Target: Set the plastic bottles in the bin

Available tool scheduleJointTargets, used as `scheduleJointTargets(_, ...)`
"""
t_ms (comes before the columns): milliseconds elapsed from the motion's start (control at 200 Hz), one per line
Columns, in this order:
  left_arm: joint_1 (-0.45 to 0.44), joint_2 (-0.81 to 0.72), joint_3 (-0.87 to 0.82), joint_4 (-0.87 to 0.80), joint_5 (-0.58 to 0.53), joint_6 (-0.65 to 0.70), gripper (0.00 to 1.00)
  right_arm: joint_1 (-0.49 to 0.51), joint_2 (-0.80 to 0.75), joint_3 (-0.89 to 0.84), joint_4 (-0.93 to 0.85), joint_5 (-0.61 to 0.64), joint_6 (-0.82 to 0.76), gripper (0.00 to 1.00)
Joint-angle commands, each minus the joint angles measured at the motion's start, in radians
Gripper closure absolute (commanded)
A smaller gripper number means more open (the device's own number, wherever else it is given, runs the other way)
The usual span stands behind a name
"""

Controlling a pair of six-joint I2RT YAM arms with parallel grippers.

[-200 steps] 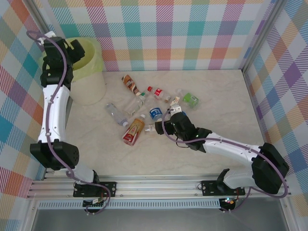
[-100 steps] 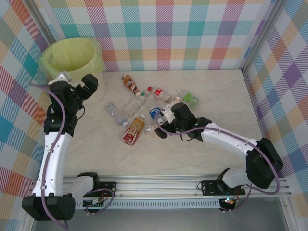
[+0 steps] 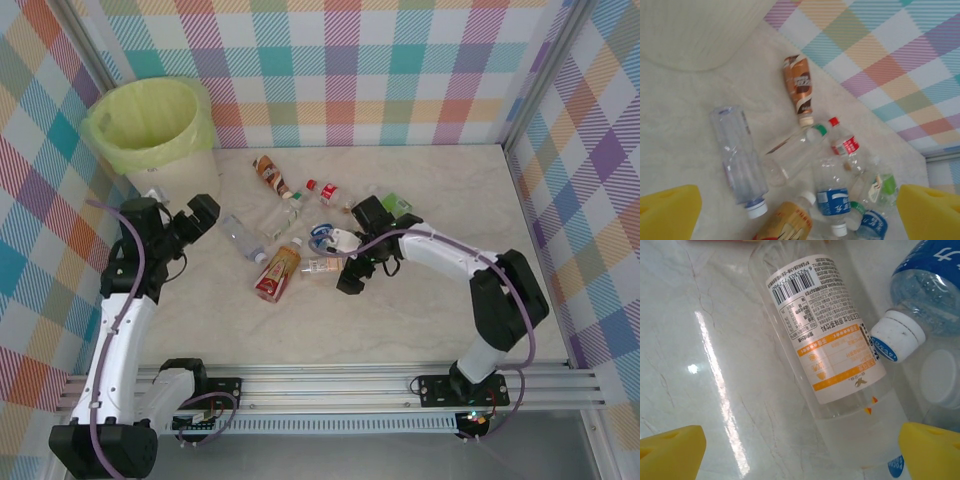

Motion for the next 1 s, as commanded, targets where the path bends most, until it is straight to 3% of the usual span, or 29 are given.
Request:
scheduleJointTargets(0,-0.004,-0.038,-0.041,-0.011,-0.02,-0.025,0.0,-0.005,0.046,0.05,-0.03,0.017,-0.172,0.01)
scheduleJointTargets(235,0.001,-0.035,-0.068,-0.001,-0.022,-0.028,0.0,-0.004,0.105,0.044,0.035,0.04,-0.304,0.03)
scheduleJointTargets(530,0.003,-0.026,-0.1,0.018,-0.001,-0.041,0.0,-0.002,0.152,0.022,0.117,0.035,-0.323,0.05)
scheduleJointTargets(995,0.003,0.012,-0.113,0.017,0.081,-0.044,0.0,0.012,0.171,-0.059,0.201,0.082,-0.281,0.28)
